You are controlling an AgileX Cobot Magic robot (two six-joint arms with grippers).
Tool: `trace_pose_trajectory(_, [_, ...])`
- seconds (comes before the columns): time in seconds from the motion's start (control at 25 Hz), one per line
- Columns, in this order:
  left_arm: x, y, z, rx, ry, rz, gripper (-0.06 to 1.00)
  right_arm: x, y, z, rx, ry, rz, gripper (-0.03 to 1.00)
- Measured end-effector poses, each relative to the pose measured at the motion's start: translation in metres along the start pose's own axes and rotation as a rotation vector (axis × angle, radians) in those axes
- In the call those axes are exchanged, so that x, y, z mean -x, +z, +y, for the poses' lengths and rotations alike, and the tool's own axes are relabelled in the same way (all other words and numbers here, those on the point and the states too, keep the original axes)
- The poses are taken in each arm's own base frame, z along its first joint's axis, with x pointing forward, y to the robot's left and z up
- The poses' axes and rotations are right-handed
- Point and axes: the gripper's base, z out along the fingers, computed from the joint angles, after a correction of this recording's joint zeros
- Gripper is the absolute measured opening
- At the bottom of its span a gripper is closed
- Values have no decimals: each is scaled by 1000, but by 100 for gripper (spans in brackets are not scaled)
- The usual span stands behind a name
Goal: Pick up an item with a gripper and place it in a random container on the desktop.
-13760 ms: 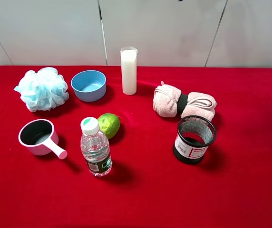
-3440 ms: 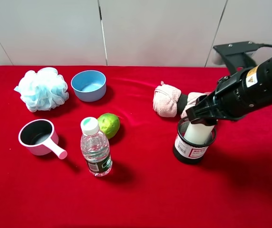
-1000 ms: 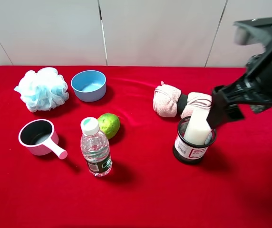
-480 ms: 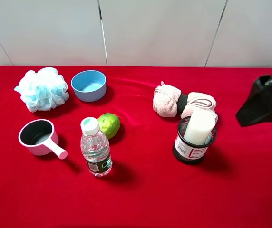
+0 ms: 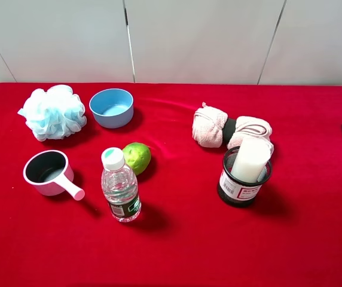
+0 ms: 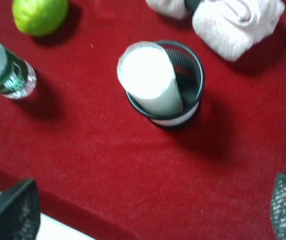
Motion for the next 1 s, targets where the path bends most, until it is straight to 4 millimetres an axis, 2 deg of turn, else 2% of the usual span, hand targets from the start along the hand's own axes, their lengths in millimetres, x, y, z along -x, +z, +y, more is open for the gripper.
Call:
trace_pose_trajectory(0.56, [0,0,0,0,0,0,99,-40,-53,-9,-8,-26,-259,69])
trace_pose_trajectory(0.8, [0,0,0,0,0,0,99,-62,-51,-12,1,-25,-281,69])
trace_pose_trajectory(1.0, [0,0,0,0,0,0,99,-68,-46,-13,0,-24,-272,69])
